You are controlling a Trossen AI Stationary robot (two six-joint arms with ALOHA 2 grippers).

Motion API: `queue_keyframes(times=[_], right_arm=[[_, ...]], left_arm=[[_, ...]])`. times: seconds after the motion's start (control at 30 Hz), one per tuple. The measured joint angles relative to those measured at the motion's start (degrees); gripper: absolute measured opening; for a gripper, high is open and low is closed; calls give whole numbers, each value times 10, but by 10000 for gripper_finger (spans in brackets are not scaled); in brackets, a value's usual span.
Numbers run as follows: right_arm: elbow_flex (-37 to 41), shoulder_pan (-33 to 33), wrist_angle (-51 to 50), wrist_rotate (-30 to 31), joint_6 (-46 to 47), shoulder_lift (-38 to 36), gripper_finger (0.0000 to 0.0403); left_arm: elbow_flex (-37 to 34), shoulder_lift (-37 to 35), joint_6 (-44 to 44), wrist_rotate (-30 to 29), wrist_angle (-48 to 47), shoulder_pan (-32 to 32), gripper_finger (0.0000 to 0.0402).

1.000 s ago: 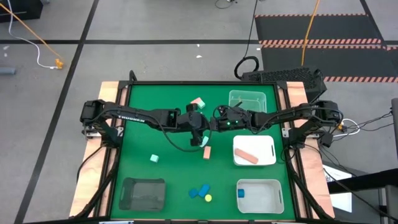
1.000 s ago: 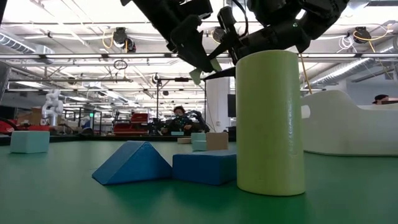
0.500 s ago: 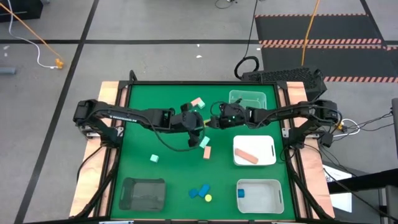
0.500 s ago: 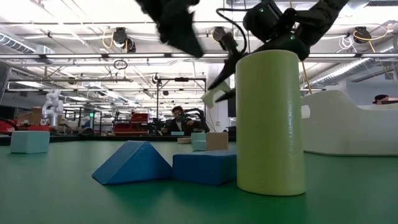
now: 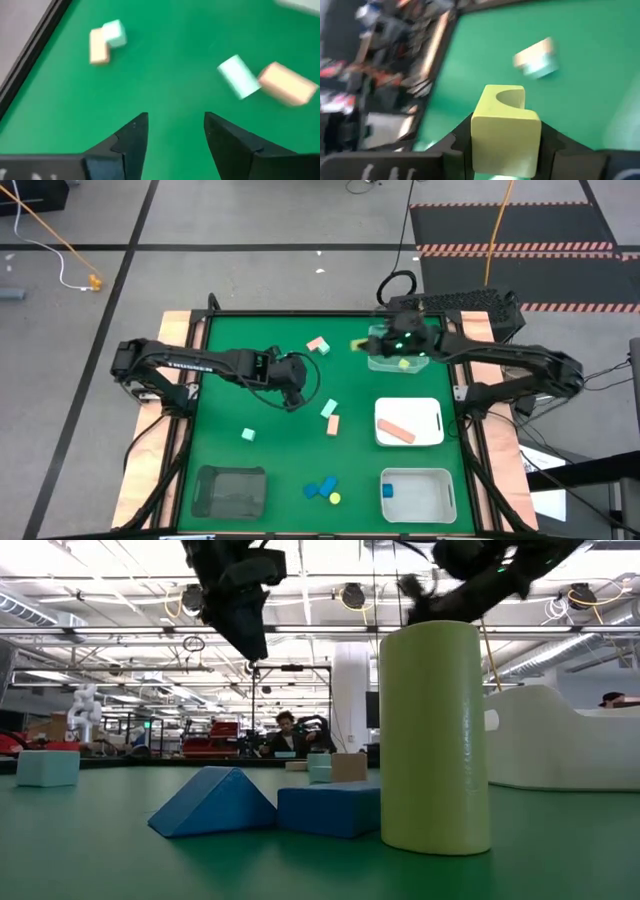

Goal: Sort & place blocks by color
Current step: Put the left yellow block into the transparent bin, then put the bottom left light blue block into the black transparent bin

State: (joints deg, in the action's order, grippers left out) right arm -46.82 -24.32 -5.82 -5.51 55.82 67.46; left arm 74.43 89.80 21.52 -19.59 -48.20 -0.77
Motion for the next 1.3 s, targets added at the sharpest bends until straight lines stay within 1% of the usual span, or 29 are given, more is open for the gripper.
queue_keyframes(times=[0.1,0.2,0.3,0.4,0.53,0.63,0.73,1.07,1.2,1.3], right_arm=[[-1,-27,-102,37,-17,-54,105],[2,-39,-208,83,-23,-86,105],[2,-40,-255,122,-21,-102,105],[6,-40,-254,148,-21,-103,105],[9,-40,-257,149,-29,-98,110],[9,-40,-257,147,-58,-96,145],[9,-40,-258,144,-90,-97,177],[9,-40,-254,142,-222,-97,226],[9,-40,-224,98,-279,-97,243],[9,-40,-195,45,-313,-97,248]], left_arm=[[0,1,11,0,2,2,192],[0,0,25,0,17,4,195],[0,0,32,0,32,4,194],[0,0,44,0,50,4,191],[0,0,71,0,69,4,193],[0,0,98,0,80,4,190],[0,0,147,0,86,3,187],[0,0,288,0,90,-14,186],[0,1,313,0,90,-30,186],[0,1,314,0,100,-45,187]])
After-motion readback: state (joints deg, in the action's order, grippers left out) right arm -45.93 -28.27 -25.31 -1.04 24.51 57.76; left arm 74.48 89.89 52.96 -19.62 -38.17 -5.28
